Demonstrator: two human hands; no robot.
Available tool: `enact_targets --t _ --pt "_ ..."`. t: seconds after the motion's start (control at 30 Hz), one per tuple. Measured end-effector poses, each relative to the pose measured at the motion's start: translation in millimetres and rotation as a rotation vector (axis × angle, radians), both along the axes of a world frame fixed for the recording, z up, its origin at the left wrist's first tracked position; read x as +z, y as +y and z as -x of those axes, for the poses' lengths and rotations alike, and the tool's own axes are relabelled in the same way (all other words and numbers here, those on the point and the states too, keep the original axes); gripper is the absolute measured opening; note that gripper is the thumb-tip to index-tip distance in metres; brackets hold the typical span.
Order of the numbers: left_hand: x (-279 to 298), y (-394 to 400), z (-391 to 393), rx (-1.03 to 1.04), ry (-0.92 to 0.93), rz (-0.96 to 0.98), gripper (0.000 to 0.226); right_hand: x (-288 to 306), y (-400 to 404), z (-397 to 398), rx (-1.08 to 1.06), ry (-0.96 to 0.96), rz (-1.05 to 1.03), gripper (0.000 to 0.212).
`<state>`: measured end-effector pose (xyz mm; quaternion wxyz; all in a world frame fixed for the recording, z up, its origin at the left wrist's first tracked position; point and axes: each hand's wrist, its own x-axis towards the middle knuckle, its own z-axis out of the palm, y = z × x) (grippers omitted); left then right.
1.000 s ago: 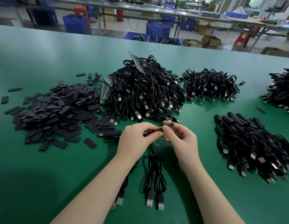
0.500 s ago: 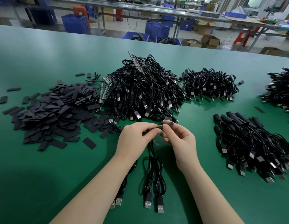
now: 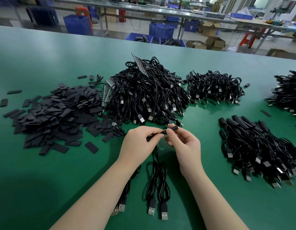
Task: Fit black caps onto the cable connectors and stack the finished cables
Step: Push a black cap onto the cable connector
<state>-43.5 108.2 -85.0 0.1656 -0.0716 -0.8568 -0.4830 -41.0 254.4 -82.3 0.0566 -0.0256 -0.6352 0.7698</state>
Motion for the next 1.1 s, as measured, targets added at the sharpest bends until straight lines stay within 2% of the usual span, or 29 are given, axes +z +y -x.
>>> enact_targets --t 0.33,0.47,0.57,0.67,0.87,1.1 --pt "2.0 -0.2 -1.1 -0.034 0.017 -0.034 0.021 -1.6 -0.4 -0.5 0.024 -0.038 0.026 0.014" --pt "2.0 1.1 -0.6 -0.07 0.0 0.009 0.025 -2.9 -0.2 -0.2 -0.019 -0.013 0.035 0.019" --pt "1.9 0.9 -1.2 -0.036 0.016 -0.008 0.023 -2.7 0.1 -2.2 -0.013 0.049 -0.039 0.03" --pt "2.0 0.7 -1.5 -0.012 0.012 -0.004 0.022 -3.4 -1.0 -3.0 -0.018 0.092 -0.132 0.032" --pt "3.7 -2.4 -2.0 0.013 0.046 -0.001 0.022 -6.3 -2.5 -2.4 0.016 0.072 -0.274 0.038" --pt "3.9 0.3 -0.6 0.03 0.067 -0.001 0.02 -3.2 -2.3 -2.1 0.006 0.054 -0.226 0.036"
